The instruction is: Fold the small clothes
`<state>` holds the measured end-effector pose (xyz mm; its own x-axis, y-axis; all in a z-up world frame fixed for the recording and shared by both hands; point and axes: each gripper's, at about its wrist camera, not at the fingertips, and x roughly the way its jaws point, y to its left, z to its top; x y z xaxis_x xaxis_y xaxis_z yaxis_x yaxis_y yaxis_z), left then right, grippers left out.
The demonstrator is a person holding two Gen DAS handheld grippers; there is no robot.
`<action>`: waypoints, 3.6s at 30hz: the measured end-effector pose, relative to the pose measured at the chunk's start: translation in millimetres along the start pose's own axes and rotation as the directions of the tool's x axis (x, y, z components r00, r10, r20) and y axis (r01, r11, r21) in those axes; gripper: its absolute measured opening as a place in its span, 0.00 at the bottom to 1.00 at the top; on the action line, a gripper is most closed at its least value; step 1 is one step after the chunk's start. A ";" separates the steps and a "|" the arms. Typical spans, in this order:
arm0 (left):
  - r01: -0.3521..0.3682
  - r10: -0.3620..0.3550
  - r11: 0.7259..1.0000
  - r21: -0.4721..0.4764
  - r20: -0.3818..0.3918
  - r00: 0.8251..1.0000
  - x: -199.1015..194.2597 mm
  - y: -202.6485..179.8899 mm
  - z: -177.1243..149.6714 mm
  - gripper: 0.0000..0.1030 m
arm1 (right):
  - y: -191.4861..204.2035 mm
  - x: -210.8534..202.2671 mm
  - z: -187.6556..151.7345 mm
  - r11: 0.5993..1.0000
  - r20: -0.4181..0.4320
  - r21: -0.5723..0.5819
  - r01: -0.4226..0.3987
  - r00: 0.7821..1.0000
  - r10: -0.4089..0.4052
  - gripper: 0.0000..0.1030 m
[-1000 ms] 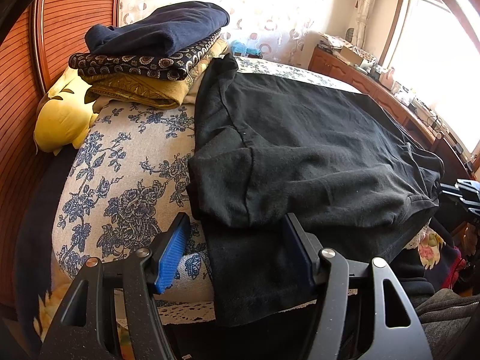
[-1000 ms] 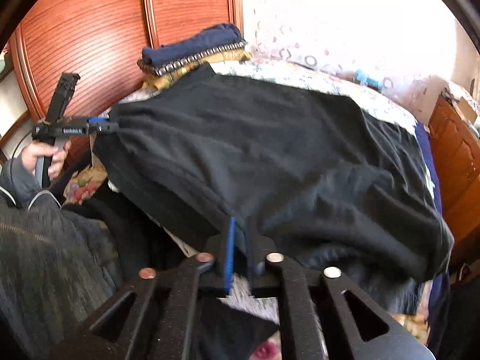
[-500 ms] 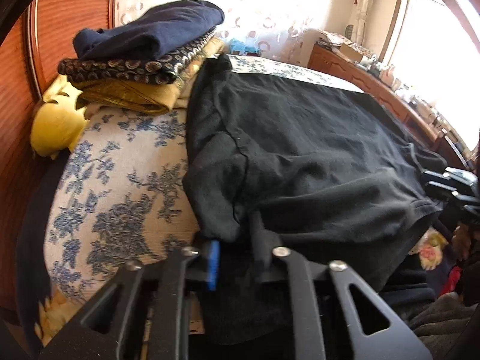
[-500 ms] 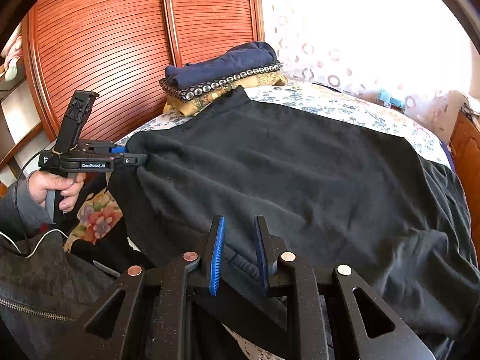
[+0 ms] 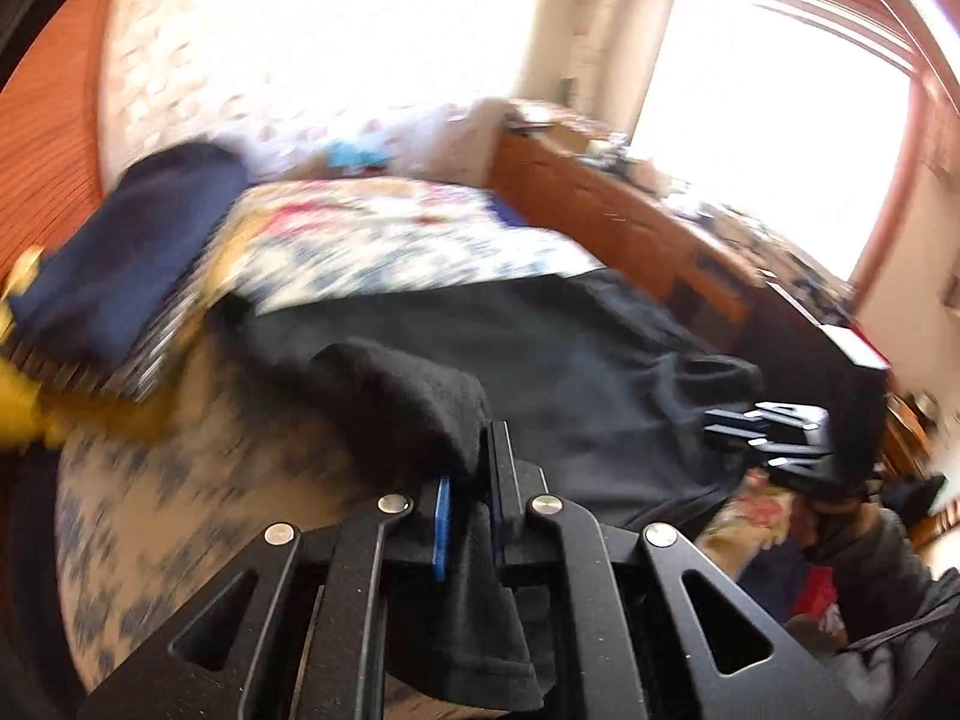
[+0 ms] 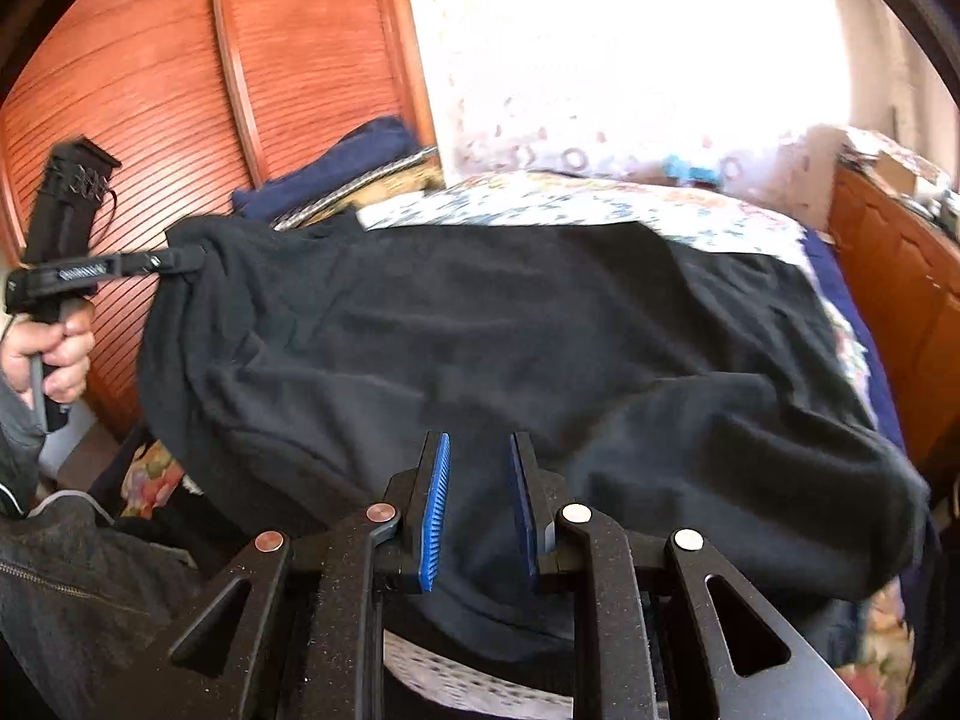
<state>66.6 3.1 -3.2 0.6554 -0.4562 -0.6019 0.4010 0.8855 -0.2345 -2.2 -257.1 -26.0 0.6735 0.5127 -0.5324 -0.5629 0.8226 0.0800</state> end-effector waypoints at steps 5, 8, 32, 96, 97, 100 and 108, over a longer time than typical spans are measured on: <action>0.072 -0.073 0.985 0.157 0.001 0.997 27.3 -65.4 47.2 0.11 | -22.2 -29.8 -10.3 0.993 0.031 0.041 0.111 0.993 -0.113 0.20; 0.114 -0.112 0.968 0.225 -0.021 0.994 51.2 -101.1 71.6 0.11 | -38.2 -48.2 -17.4 0.983 0.048 0.085 0.161 0.985 -0.165 0.20; 0.202 -0.168 0.923 0.329 -0.131 0.977 113.3 -162.3 86.4 0.75 | -71.6 -104.2 -44.3 0.942 0.057 0.190 0.277 0.954 -0.293 0.20; -0.045 0.049 0.987 0.154 -0.022 0.999 101.7 -11.9 25.1 0.77 | -169.7 84.6 149.7 0.914 -0.195 0.032 0.405 0.899 -0.392 0.05; -0.036 0.040 0.987 0.158 -0.020 0.999 104.4 -13.7 27.6 0.77 | -172.7 91.2 150.2 0.909 -0.200 0.033 0.416 0.893 -0.402 0.05; -0.015 0.018 0.985 0.173 -0.017 1.000 111.5 -21.0 32.7 0.77 | -178.9 98.7 153.5 0.882 -0.197 0.049 0.468 0.871 -0.451 0.05; 0.039 -0.029 0.977 0.208 -0.052 0.998 148.2 -32.8 46.9 0.77 | -174.0 74.7 147.2 0.887 -0.162 0.107 0.450 0.888 -0.431 0.19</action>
<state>180.6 -97.7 -48.9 0.6093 -0.4766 -0.6337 0.5507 0.8294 -0.0942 216.6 -325.8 44.3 0.7629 0.0612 -0.6436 -0.1454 0.9863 -0.0785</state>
